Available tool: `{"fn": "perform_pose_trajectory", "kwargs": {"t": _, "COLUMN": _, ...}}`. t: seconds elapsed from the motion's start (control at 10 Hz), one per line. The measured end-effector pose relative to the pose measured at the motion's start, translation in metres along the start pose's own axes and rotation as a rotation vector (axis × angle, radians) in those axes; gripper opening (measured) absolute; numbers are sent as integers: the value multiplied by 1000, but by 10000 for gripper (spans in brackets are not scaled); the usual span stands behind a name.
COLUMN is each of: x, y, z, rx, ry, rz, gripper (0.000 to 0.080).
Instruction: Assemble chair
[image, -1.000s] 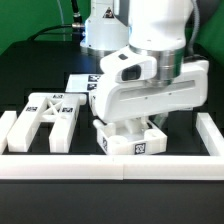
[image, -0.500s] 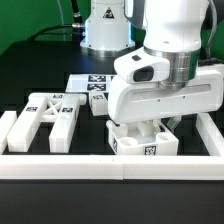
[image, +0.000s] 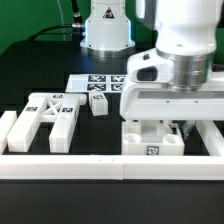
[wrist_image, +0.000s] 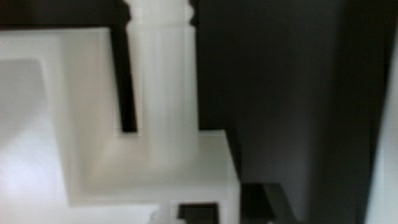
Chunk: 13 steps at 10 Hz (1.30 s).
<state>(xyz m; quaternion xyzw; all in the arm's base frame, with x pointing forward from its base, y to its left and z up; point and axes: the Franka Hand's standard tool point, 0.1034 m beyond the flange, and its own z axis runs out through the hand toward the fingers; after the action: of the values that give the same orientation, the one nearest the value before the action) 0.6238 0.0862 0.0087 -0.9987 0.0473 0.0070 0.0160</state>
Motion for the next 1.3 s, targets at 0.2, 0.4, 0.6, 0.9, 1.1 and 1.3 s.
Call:
{"fn": "perform_pose_trajectory", "kwargs": {"t": 0.2, "x": 12, "y": -8, "z": 0, "rx": 6, "ry": 18, "rz": -8, "gripper": 34}}
{"fn": "perform_pose_trajectory", "kwargs": {"t": 0.4, "x": 20, "y": -18, "z": 0, "rx": 11, "ry": 30, "rz": -12, "gripper": 34}}
{"fn": "perform_pose_trajectory", "kwargs": {"t": 0.6, "x": 22, "y": -28, "z": 1, "rx": 4, "ry": 31, "rz": -10, "gripper": 34}}
{"fn": "perform_pose_trajectory", "kwargs": {"t": 0.9, "x": 22, "y": -28, "z": 1, "rx": 3, "ry": 31, "rz": -17, "gripper": 34}}
{"fn": "perform_pose_trajectory", "kwargs": {"t": 1.1, "x": 23, "y": -22, "z": 1, "rx": -4, "ry": 31, "rz": -10, "gripper": 41}}
{"fn": "perform_pose_trajectory", "kwargs": {"t": 1.3, "x": 26, "y": -9, "z": 0, "rx": -18, "ry": 35, "rz": 2, "gripper": 406}}
